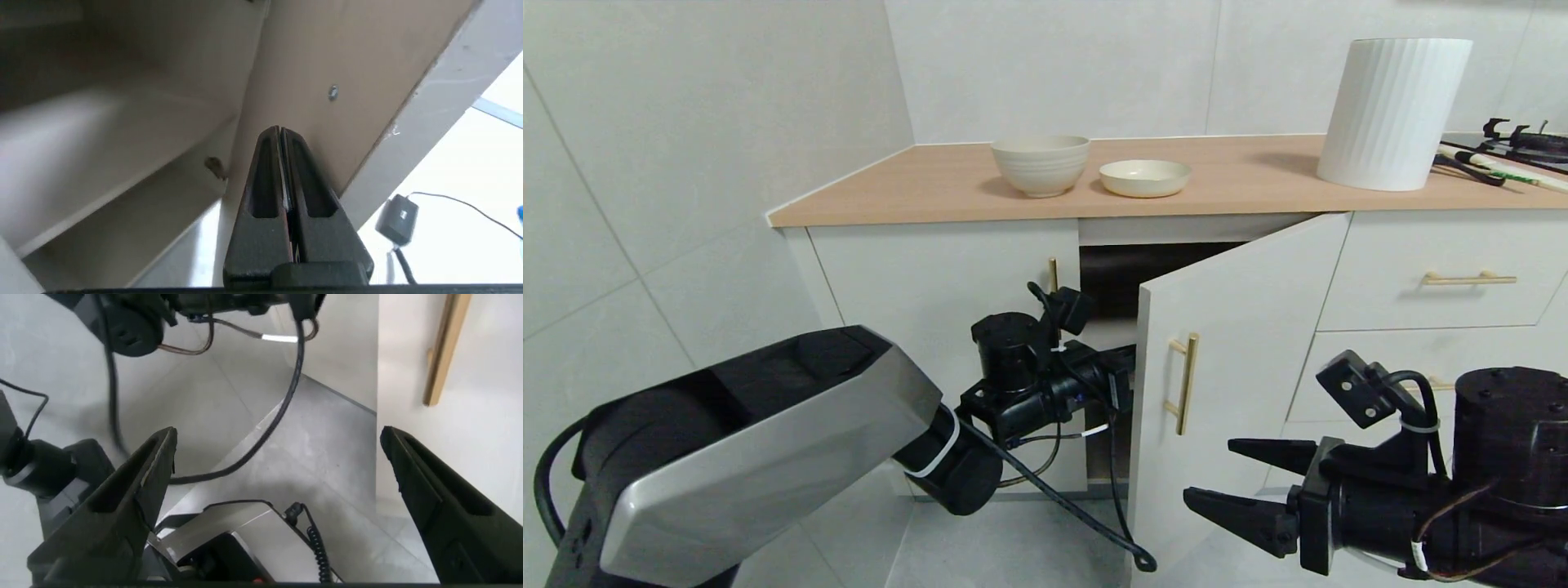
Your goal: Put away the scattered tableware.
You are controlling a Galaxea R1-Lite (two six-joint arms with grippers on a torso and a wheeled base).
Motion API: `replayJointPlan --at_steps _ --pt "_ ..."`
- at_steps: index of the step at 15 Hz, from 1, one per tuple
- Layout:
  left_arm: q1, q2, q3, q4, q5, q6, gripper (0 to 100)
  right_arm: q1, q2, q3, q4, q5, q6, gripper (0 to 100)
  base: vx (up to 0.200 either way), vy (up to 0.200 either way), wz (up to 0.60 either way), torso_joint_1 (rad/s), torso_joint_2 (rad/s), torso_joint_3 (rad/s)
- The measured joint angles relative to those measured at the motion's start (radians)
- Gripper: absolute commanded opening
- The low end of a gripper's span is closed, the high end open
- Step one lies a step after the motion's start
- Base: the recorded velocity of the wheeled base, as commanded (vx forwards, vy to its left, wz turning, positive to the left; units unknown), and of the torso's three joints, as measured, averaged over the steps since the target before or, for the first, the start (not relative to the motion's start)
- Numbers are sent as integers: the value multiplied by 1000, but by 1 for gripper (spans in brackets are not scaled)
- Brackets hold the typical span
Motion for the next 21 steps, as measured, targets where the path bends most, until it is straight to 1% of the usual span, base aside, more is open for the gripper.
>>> replayJointPlan --at_steps 2,3,4,6,7,9,10,11,12,13,16,19,21 --pt "-8 -1 -2 -1 3 1 0 22 -10 7 0 0 0 100 0 0 0 0 0 0" --pt "-25 -2 -5 -6 -2 0 0 39 -22 13 0 3 0 100 0 0 0 0 0 0" --pt "-56 -5 -8 -14 -14 -4 0 55 -37 21 0 6 0 100 0 0 0 0 0 0" --pt "-140 -13 -4 -55 -46 -20 0 91 -76 37 0 26 0 100 0 0 0 0 0 0" --pt "-187 -21 19 -96 -71 -28 0 109 -102 45 2 52 0 100 0 0 0 0 0 0" --pt "-266 -57 138 -175 -125 -37 0 155 -173 58 32 120 2 100 0 0 0 0 0 0" --pt "-286 -80 181 -201 -141 -38 0 169 -200 60 49 132 2 100 0 0 0 0 0 0" --pt "-292 -104 213 -211 -149 -39 0 176 -219 60 50 133 2 100 0 0 0 0 0 0" --pt "-276 -120 229 -211 -154 -38 0 179 -231 57 45 129 2 100 0 0 0 0 0 0" --pt "-248 -135 240 -213 -164 -38 0 170 -239 56 46 103 2 100 0 0 0 0 0 0" --pt "-151 -167 264 -206 -161 -33 0 161 -245 49 49 89 2 100 0 0 0 0 0 0" --pt "-39 -189 315 -197 -156 9 0 137 -238 35 49 85 2 100 0 0 0 0 0 0" --pt "32 -209 370 -196 -151 39 0 132 -233 23 50 58 3 100 0 0 0 0 0 0"
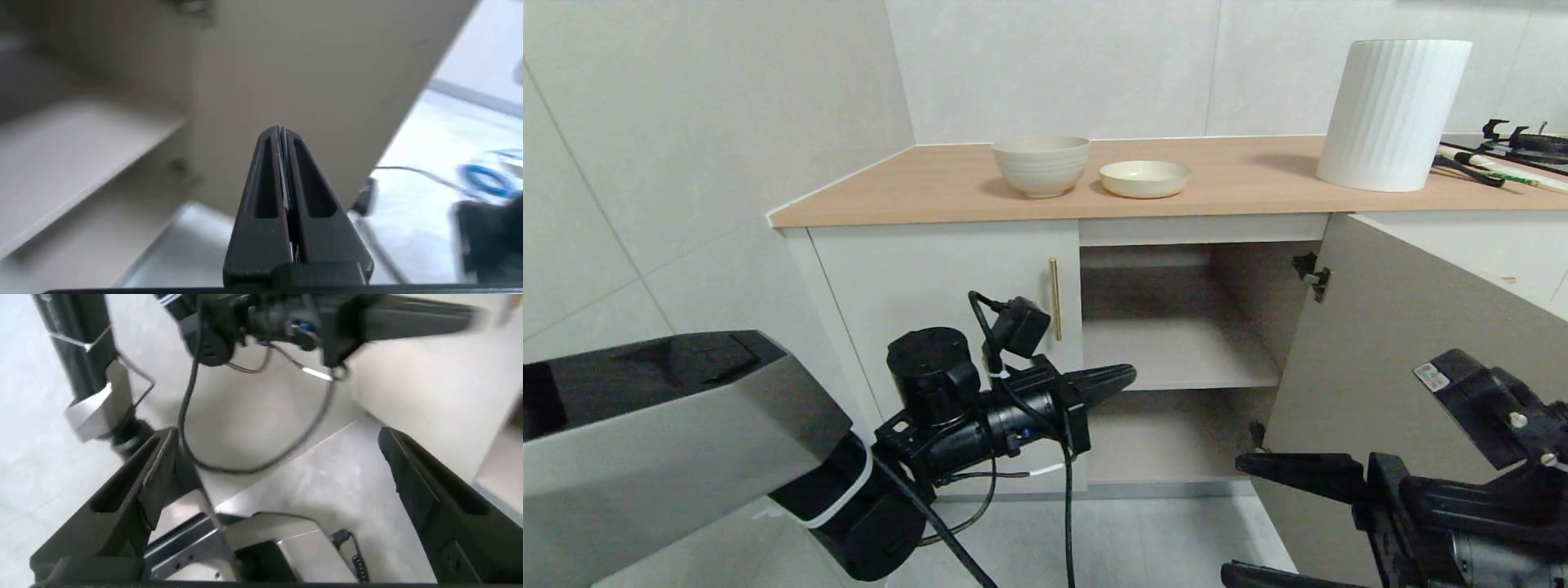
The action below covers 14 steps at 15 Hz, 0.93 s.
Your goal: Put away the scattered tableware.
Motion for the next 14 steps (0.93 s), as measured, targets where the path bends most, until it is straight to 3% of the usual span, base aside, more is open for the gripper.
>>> replayJointPlan --at_steps 3,5,8,9,11,14 --pt "76 -57 101 0 21 21 0 -16 35 -27 2 -126 -1 100 0 0 0 0 0 0" --pt "132 -124 178 13 29 29 0 -37 79 -58 3 -262 -1 100 0 0 0 0 0 0" --pt "229 -259 260 132 31 61 0 -50 130 -110 15 -371 -3 100 0 0 0 0 0 0" --pt "261 -307 273 192 36 76 100 -50 140 -126 38 -387 -4 100 0 0 0 0 0 0" --pt "314 -400 289 308 55 97 100 -51 153 -156 57 -392 -21 100 0 0 0 0 0 0" --pt "384 -511 274 419 67 101 100 -76 186 -250 66 -393 -92 100 0 0 0 0 0 0"
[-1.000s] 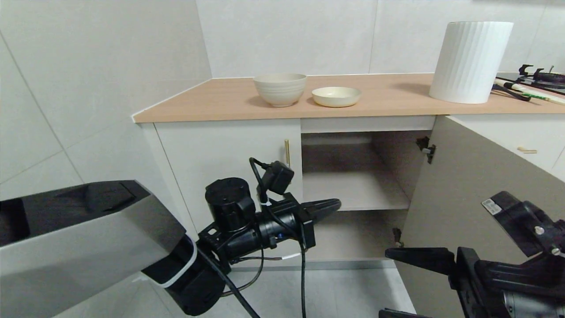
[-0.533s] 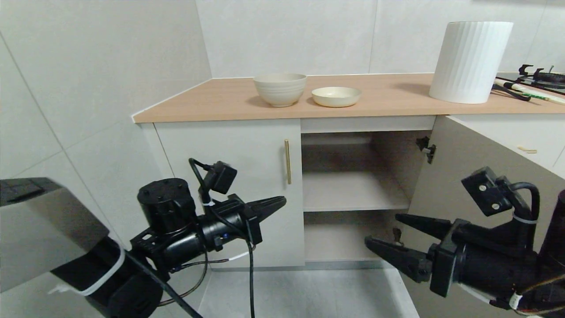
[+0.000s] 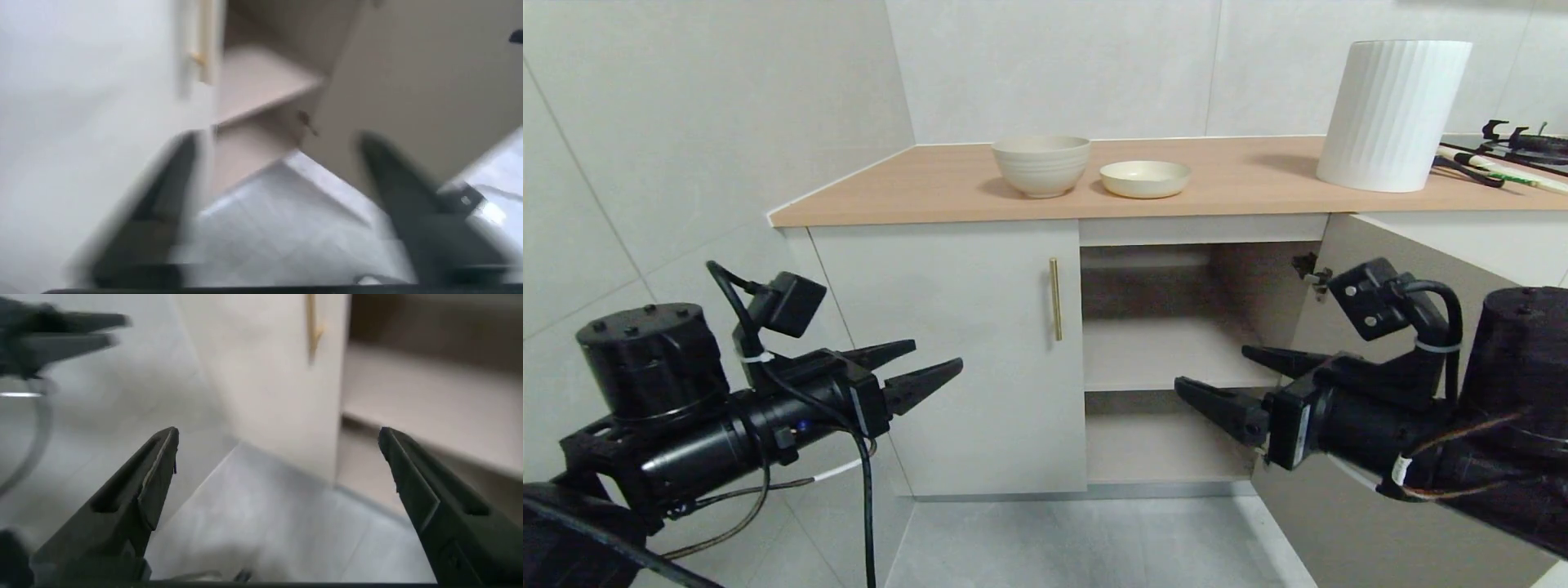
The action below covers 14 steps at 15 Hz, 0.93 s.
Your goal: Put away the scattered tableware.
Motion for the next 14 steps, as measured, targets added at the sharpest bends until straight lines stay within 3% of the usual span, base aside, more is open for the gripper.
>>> replayJointPlan --at_steps 2,4,6,9,12,14 --pt "55 -39 -83 157 0 0 100 -29 43 -105 73 -2 -46 100 0 0 0 0 0 0" --pt "118 -79 -197 438 0 0 100 -49 72 -212 257 -22 -62 100 0 0 0 0 0 0" --pt "151 -123 -280 575 0 0 100 -55 76 -257 312 -46 19 100 0 0 0 0 0 0" --pt "134 -158 -311 581 41 1 100 -58 66 -282 422 -80 67 100 0 0 0 0 0 0" --pt "116 -169 -315 580 70 1 100 -58 53 -294 442 -116 71 100 0 0 0 0 0 0" --pt "114 -171 -317 580 69 2 100 -57 48 -295 451 -117 71 100 200 0 0 0 7 2"
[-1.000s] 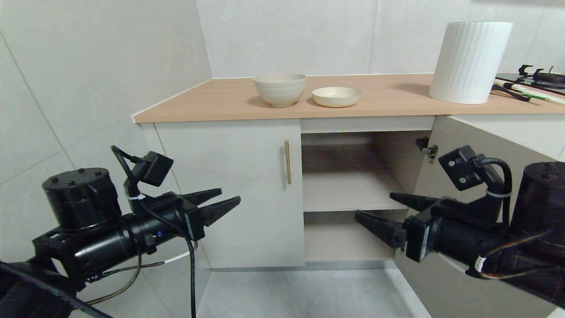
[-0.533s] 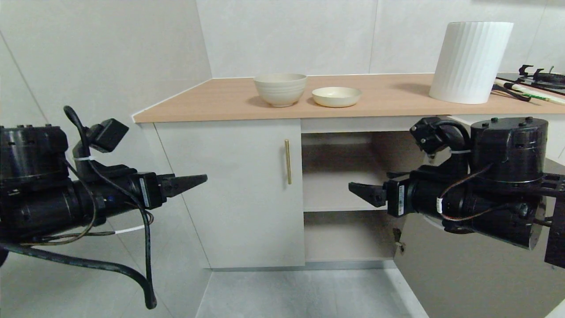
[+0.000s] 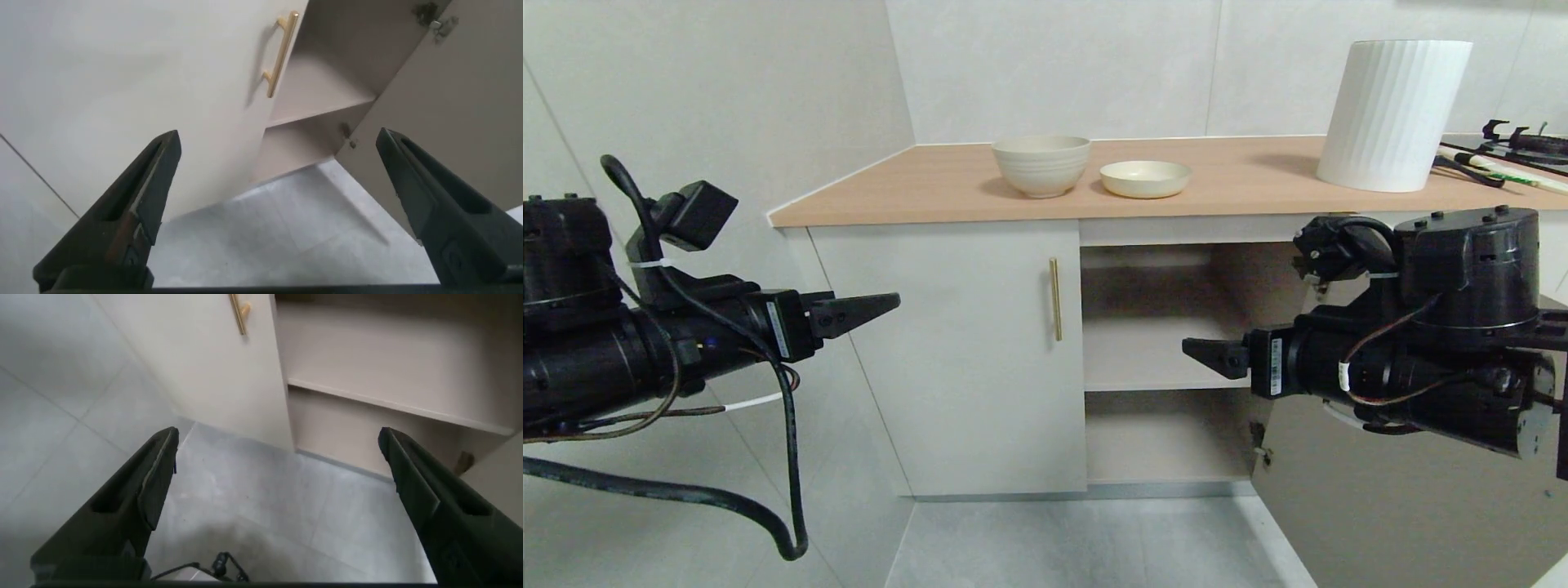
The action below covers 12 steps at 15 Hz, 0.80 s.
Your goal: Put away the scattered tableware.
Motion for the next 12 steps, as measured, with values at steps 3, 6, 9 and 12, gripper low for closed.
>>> replayJointPlan --at_steps 3,6,9,12 --pt "-1 1 0 0 0 1 100 0 -11 -5 58 1 -1 100 200 0 0 2 1 4" --pt "0 5 -2 0 0 0 100 0 -18 2 67 6 -3 100 200 0 0 4 7 4" --pt "0 7 -7 0 -1 0 100 0 -20 11 66 2 -11 100 200 0 0 5 4 -1" --pt "0 6 -7 -1 -1 0 100 0 -22 18 67 4 -19 100 67 0 0 1 -1 1"
